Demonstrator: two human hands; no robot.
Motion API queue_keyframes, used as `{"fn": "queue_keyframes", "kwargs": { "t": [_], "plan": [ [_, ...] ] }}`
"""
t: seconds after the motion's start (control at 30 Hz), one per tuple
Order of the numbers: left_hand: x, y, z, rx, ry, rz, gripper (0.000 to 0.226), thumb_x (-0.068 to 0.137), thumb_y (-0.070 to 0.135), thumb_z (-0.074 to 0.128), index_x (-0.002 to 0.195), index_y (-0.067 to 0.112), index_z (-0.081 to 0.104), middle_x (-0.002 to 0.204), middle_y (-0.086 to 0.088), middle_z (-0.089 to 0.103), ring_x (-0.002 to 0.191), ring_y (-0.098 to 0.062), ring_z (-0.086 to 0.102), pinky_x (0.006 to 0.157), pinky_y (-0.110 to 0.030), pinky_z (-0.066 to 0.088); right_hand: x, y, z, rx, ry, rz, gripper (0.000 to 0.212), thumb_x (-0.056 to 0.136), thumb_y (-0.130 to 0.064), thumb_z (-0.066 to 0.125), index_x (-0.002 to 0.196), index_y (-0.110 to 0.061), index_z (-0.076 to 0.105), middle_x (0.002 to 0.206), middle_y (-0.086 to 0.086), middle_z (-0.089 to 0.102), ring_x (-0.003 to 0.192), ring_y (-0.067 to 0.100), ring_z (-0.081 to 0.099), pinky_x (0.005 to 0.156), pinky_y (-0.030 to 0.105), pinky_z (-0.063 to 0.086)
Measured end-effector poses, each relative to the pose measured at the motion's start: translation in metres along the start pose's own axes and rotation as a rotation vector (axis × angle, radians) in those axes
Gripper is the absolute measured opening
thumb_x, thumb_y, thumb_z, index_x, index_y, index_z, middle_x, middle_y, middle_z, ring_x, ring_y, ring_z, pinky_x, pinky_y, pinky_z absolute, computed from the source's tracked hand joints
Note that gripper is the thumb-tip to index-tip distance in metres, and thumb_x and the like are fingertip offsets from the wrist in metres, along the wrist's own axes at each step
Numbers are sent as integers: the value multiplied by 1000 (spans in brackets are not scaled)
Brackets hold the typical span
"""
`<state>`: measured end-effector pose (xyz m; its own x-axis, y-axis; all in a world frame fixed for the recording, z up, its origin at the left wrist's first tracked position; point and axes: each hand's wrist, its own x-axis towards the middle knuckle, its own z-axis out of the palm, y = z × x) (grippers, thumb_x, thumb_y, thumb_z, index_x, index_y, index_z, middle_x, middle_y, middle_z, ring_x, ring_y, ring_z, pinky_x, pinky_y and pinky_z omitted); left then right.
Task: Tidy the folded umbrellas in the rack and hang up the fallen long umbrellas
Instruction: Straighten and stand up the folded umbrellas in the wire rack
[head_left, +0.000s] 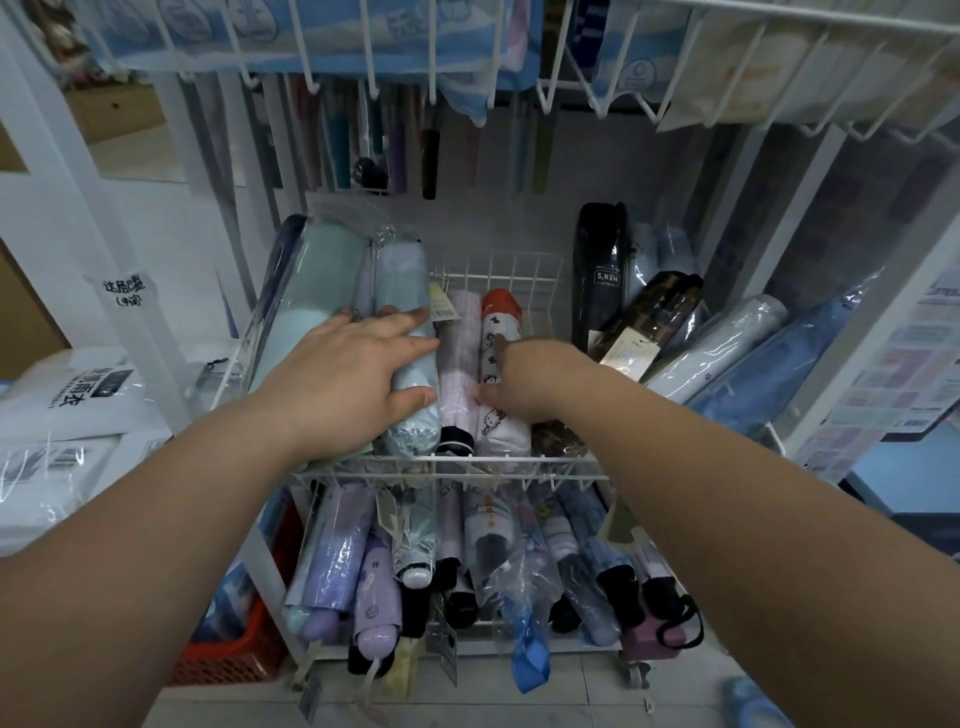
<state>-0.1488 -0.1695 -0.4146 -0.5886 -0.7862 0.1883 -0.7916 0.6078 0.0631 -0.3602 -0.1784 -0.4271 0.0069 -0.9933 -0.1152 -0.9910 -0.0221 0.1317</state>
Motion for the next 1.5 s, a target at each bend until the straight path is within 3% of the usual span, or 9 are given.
{"fn": "queue_keyframes", "kwargs": {
  "t": [0.1, 0.27, 0.43, 0.5, 0.6, 0.7, 0.9, 1.2, 1.5],
  "plan": [
    [-1, 2, -2, -7, 1, -17, 65, 96, 58, 49, 155, 36, 31, 168, 8, 10, 152, -18, 20, 124, -38, 7, -2, 10, 6, -144, -58, -24, 76, 98, -68, 16, 160, -24, 10, 164, 9, 24, 150, 34, 19, 116, 57, 17],
    [-1, 3, -1, -25, 24, -33, 68, 93, 60, 52, 154, 35, 34, 168, 6, 14, 150, -21, 27, 124, -38, 10, -8, 28, 7, -191, -203, -94, 75, 99, -68, 21, 158, -35, -12, 169, -2, 5, 155, 32, 3, 119, 62, -2],
    [-2, 4, -1, -61, 57, -47, 72, 89, 59, 59, 152, 30, 40, 165, 5, 26, 145, -21, 35, 123, -39, 21, -11, 18, -1, -79, 24, -40, 60, 96, -63, 39, 150, -36, 35, 154, 4, 42, 142, 36, 32, 112, 56, 24],
    [-4, 3, -1, -107, 102, -53, 64, 90, 57, 59, 146, 26, 50, 160, 2, 37, 141, -22, 41, 119, -40, 30, -10, 6, -12, 407, 277, -33, 46, 100, -53, 42, 135, -26, 56, 136, 10, 57, 127, 34, 51, 102, 43, 42],
    [-10, -1, -2, -240, 299, -78, 40, 97, 37, 54, 127, 16, 67, 141, -6, 58, 129, -26, 54, 110, -40, 41, -12, -26, -24, 915, 247, -151, 56, 97, -54, 52, 147, -28, 48, 143, 3, 57, 128, 25, 57, 104, 32, 46],
    [-17, -13, -5, -146, 502, -198, 36, 89, 24, 61, 122, 12, 67, 126, -13, 62, 116, -39, 56, 100, -46, 44, -9, -44, -20, 773, 226, -155, 77, 88, -54, 65, 155, -33, 32, 150, -2, 50, 131, 21, 52, 102, 25, 42],
    [-21, -25, -12, -65, 200, -482, 84, 81, 51, 69, 152, 28, 31, 129, -19, 55, 117, -43, 52, 97, -45, 44, -4, -50, -12, 931, 205, -94, 86, 85, -40, 71, 157, -35, 25, 140, -2, 58, 117, 19, 60, 94, 25, 48],
    [-14, -9, -36, -289, 340, -466, 67, 83, 23, 68, 146, 27, 46, 122, -18, 59, 114, -36, 54, 91, -37, 43, -19, -11, -22, 1089, 352, -45, 73, 85, -26, 67, 149, -45, 38, 99, 2, 75, 46, 15, 59, 49, 27, 54],
    [37, 61, -21, -570, 304, -384, 62, 86, 23, 65, 143, 37, 48, 126, -4, 65, 102, -24, 62, 87, -28, 50, -29, 47, -15, 980, 413, 53, 59, 80, -34, 76, 132, -35, 50, 94, -5, 70, 81, 15, 68, 71, 27, 53]
  ]
}}
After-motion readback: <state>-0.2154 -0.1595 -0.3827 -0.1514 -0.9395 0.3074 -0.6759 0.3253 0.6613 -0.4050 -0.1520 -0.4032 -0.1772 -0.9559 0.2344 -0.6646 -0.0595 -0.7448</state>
